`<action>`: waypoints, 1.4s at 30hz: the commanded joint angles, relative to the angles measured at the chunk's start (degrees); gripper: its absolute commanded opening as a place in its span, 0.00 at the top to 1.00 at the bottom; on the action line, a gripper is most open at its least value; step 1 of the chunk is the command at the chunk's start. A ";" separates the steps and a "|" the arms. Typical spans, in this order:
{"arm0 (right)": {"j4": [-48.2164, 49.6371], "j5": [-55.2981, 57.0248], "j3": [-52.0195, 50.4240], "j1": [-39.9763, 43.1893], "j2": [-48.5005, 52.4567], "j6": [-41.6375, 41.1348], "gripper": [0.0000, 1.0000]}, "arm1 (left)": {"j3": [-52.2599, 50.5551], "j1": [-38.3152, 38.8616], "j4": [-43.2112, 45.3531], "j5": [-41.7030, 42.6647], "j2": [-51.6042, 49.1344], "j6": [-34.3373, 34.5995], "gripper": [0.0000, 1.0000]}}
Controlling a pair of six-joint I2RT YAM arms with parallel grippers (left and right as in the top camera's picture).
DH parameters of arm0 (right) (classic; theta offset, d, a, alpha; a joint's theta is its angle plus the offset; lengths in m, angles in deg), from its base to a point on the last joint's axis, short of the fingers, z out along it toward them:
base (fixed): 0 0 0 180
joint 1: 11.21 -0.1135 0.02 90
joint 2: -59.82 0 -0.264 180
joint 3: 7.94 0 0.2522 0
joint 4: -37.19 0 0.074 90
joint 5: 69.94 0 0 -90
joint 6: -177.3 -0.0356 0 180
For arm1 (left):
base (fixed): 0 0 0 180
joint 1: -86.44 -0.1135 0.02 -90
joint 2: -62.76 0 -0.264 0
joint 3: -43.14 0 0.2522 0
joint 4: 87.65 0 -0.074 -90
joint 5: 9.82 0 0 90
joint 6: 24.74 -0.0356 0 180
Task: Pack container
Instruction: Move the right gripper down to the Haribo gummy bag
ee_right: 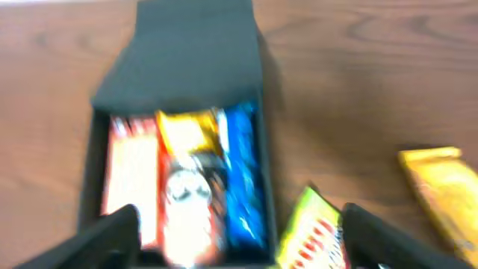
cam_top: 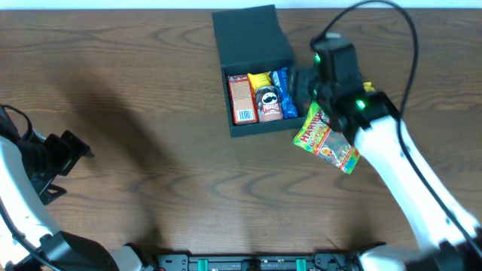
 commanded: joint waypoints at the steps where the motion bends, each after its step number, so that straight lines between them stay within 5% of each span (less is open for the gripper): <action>1: -2.99 0.33 -6.82 -1.33 -3.87 19.89 0.01 | 0.63 -0.22 -0.17 -0.22 0.20 0.00 0.05; 9: -3.65 1.27 -20.46 -4.00 -2.93 28.59 0.01 | 0.63 -0.22 -0.15 -0.22 0.20 0.02 0.05; 21: 5.86 16.57 -22.67 -8.07 8.44 26.80 0.01 | 0.63 -0.22 -0.17 -0.22 0.20 0.00 0.05; 29: 12.92 17.07 -22.69 -8.07 14.84 21.97 0.06 | 0.63 -0.22 -0.17 -0.24 0.20 0.00 0.05; 36: 14.75 17.07 -22.73 -8.04 16.63 21.66 0.20 | 0.63 -0.22 -0.17 -0.22 0.20 0.00 0.05; 42: 14.84 17.07 -23.37 -8.04 17.05 21.66 0.59 | 0.63 -0.22 -0.17 -0.24 0.20 0.00 0.05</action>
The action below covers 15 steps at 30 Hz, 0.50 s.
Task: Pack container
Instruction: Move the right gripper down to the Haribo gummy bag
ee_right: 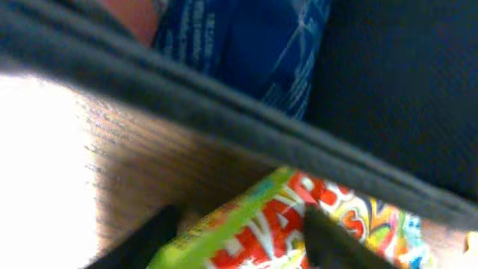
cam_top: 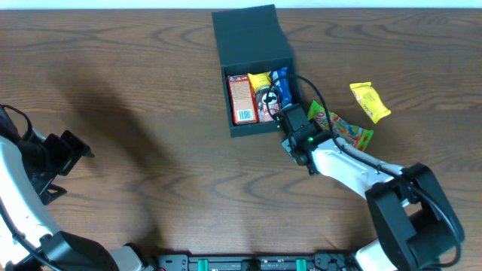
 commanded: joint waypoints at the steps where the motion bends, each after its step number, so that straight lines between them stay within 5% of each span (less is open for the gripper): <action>1: -0.48 0.33 -1.14 -0.31 1.55 -0.55 0.64 | 0.63 -0.22 -0.15 -0.24 0.20 0.00 0.05; 9: -0.48 0.33 -1.14 -0.33 1.46 -0.57 0.97 | 0.63 -0.22 -0.15 -0.22 0.20 0.00 0.05; 15: -2.14 0.28 -1.14 -1.55 -4.02 -3.54 0.99 | 0.63 -0.22 -0.17 -0.22 0.20 0.00 0.05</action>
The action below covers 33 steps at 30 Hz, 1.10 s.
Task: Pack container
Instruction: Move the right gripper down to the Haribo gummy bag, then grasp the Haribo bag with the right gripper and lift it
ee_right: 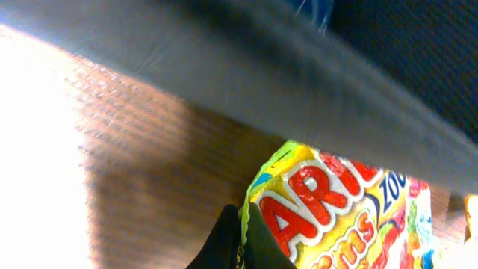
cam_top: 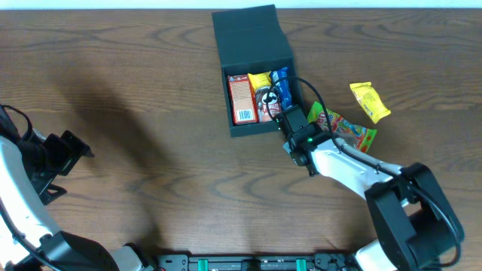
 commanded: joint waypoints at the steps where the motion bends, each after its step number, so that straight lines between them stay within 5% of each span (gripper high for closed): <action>1: -1.31 -0.72 -0.74 -1.42 -5.51 -3.26 0.99 | 0.63 -0.22 -0.17 -0.24 0.20 0.00 0.05; 12: -6.12 -3.23 -0.74 -2.43 -26.97 -4.07 0.98 | 0.63 -0.22 -0.17 -0.24 0.20 0.02 0.05; 17: -6.05 -3.28 -0.46 -3.26 -33.86 -13.33 0.99 | 0.63 -0.22 -0.15 -0.22 0.20 0.00 0.05; 33: 1.33 -9.75 12.68 -3.37 -33.29 -26.40 0.98 | 0.63 -0.22 -0.15 -0.22 0.20 0.00 0.05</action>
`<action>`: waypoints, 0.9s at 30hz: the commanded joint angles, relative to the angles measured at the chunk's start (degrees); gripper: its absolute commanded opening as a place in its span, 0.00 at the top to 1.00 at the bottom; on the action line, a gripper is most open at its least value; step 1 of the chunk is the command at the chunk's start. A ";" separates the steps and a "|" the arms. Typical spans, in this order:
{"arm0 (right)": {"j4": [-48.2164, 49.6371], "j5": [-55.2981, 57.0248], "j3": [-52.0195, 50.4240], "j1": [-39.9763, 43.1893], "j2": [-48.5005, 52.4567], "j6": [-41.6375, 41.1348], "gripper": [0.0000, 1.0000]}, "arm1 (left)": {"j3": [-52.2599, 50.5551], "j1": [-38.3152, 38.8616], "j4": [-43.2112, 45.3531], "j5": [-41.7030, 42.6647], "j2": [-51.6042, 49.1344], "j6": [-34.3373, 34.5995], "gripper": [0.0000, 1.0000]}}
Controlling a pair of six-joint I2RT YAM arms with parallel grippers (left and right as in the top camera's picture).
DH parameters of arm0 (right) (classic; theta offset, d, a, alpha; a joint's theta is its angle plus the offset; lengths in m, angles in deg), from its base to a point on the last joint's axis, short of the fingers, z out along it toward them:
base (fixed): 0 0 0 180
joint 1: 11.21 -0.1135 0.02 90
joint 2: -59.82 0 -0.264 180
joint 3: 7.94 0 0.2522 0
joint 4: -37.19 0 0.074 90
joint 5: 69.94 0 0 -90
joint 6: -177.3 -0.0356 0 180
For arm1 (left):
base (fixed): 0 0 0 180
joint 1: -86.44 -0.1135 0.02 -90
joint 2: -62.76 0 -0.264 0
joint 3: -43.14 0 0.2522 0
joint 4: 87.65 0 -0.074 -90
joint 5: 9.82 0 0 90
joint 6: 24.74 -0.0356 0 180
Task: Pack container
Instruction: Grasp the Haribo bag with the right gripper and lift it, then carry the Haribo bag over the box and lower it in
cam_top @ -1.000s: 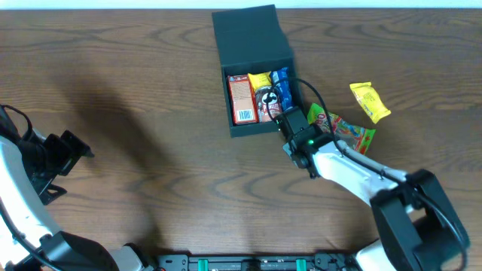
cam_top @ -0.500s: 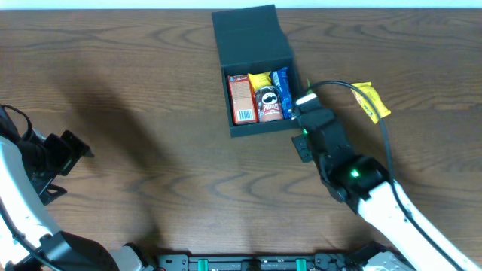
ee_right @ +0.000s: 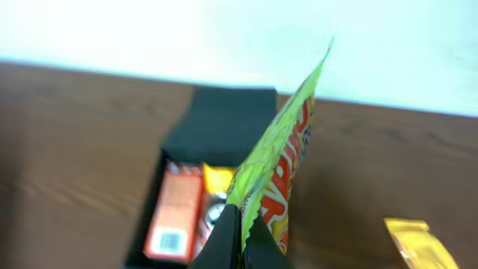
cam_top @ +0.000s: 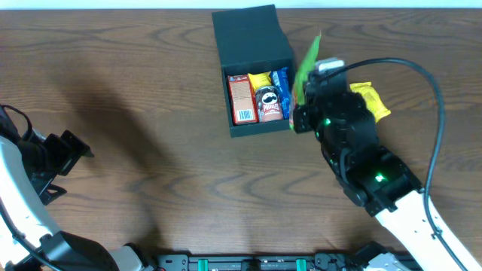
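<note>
The black box (cam_top: 232, 117) lies open at the back of the table, its lid (cam_top: 250, 34) folded back. Inside are a red carton (cam_top: 241, 98), a Pringles can (cam_top: 269, 104), a yellow packet (cam_top: 260, 80) and a blue packet (cam_top: 281, 81). My right gripper (ee_right: 243, 240) is shut on the edge of a green Haribo bag (ee_right: 280, 161), which stands on edge in the air beside the box's right wall (cam_top: 305, 66). A yellow snack packet (cam_top: 369, 98) lies on the table right of the arm. My left gripper (cam_top: 71, 147) hangs at the far left; its jaws are too small to judge.
The brown wooden table (cam_top: 151, 83) runs under everything. The right arm's black cable (cam_top: 422, 83) loops above the table to the right of the box. A pale wall shows past the table's far edge (ee_right: 149, 30) in the right wrist view.
My right gripper, shut on the Haribo bag low on the table by the box's front right corner, now holds it lifted on edge beside the box's right wall. The left arm has not moved.
My right gripper was open above the box, the Haribo bag flat on the table to its right. Then it was down beside the box with the bag's edge between its open fingers. Then it was shut on that edge, and now the bag hangs lifted beside the box.
</note>
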 commanded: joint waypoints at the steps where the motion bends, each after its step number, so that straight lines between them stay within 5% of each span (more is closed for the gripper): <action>1: 0.55 -1.73 1.05 -0.55 1.86 -6.78 0.99 | 0.63 -0.22 -0.15 -0.24 0.20 0.00 0.05; 15: 7.17 -1.57 1.05 -6.27 15.76 -32.17 0.99 | 0.63 -0.22 -0.17 -0.24 0.20 0.00 0.05; 23: 13.42 2.51 1.07 -6.93 22.67 -35.17 0.98 | 0.63 -0.22 -0.15 -0.24 0.20 0.00 0.05; 27: 19.52 2.56 1.07 -6.91 26.21 -44.11 0.99 | 0.63 -0.22 -0.17 -0.22 0.20 0.00 0.05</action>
